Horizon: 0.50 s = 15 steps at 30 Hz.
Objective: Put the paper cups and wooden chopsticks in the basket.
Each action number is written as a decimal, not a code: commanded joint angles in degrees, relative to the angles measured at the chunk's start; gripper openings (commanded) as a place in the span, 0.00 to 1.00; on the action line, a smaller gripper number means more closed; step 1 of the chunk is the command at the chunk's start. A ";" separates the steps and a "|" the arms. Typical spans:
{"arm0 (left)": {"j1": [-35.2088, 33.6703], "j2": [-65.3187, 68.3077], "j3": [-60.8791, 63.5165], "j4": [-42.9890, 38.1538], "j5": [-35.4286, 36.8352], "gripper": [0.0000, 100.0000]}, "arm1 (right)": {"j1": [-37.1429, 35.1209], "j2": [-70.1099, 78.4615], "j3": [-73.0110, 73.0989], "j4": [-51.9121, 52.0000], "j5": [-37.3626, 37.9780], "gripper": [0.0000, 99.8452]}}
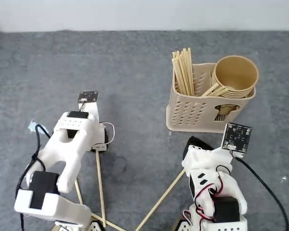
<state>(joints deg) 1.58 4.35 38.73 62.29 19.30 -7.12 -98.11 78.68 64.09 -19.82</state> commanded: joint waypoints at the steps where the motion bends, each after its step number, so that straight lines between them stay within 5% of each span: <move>1: -0.88 0.88 1.27 -0.79 -0.26 0.01 | 0.57 0.13 -2.99 -0.84 -0.44 0.01; 8: 0.97 0.26 -5.23 2.20 5.63 0.01 | 0.57 0.13 -2.99 -0.84 -0.44 0.01; 15: 5.19 0.26 -28.62 18.99 10.99 0.01 | 0.57 0.13 -2.99 -0.84 -0.44 0.01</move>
<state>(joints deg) 4.92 5.49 22.37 74.07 27.82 -7.12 -98.11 78.68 64.09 -19.82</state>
